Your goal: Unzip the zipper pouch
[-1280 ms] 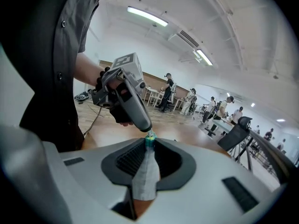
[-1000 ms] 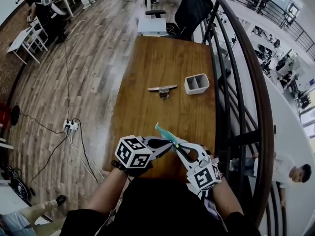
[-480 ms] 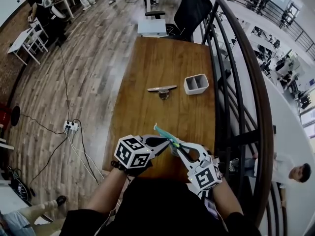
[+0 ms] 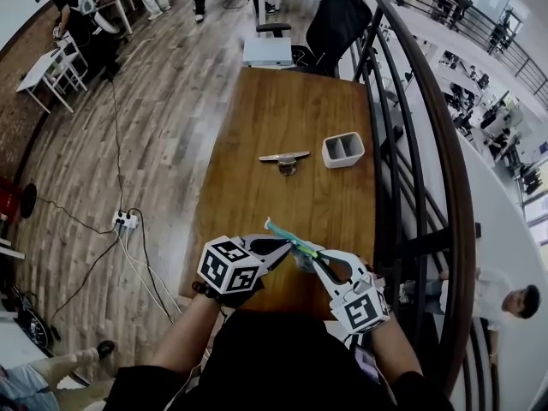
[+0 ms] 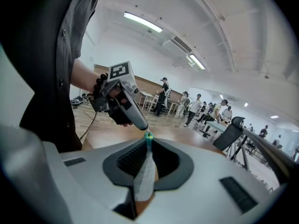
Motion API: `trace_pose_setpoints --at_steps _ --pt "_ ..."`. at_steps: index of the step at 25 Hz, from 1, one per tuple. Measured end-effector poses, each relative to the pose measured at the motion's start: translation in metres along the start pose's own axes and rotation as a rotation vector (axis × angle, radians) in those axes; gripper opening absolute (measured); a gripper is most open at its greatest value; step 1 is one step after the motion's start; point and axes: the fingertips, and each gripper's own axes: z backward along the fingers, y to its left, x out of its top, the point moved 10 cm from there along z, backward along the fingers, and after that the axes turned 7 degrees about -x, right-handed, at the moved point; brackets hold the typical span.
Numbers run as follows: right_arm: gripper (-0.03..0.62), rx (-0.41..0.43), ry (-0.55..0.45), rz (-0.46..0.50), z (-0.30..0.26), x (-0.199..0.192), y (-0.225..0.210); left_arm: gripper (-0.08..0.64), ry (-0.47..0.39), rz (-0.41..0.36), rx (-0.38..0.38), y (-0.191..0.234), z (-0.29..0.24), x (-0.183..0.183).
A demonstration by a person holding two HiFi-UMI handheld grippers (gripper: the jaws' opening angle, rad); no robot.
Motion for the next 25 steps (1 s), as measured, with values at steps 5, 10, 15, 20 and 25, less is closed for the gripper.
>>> trace_pose_setpoints --at_steps 5,10,15,20,25 --pt "0.035 -0.005 0.009 -0.003 0.001 0.002 0.000 0.015 0.000 -0.006 0.030 0.002 0.002 -0.002" --pt "0.035 -0.030 0.014 -0.030 0.005 -0.001 -0.003 0.015 -0.014 0.012 0.047 0.007 0.006 -0.003" --pt "0.035 -0.032 0.012 -0.017 0.003 -0.001 -0.004 0.015 -0.012 0.003 0.059 0.008 0.006 -0.001" --pt "0.035 -0.037 0.024 -0.028 0.005 -0.005 -0.005 0.015 -0.023 -0.011 0.087 0.009 0.013 0.000" --pt "0.035 -0.050 0.004 -0.011 0.002 -0.001 -0.006 0.015 -0.020 -0.020 0.133 0.011 0.016 -0.001"
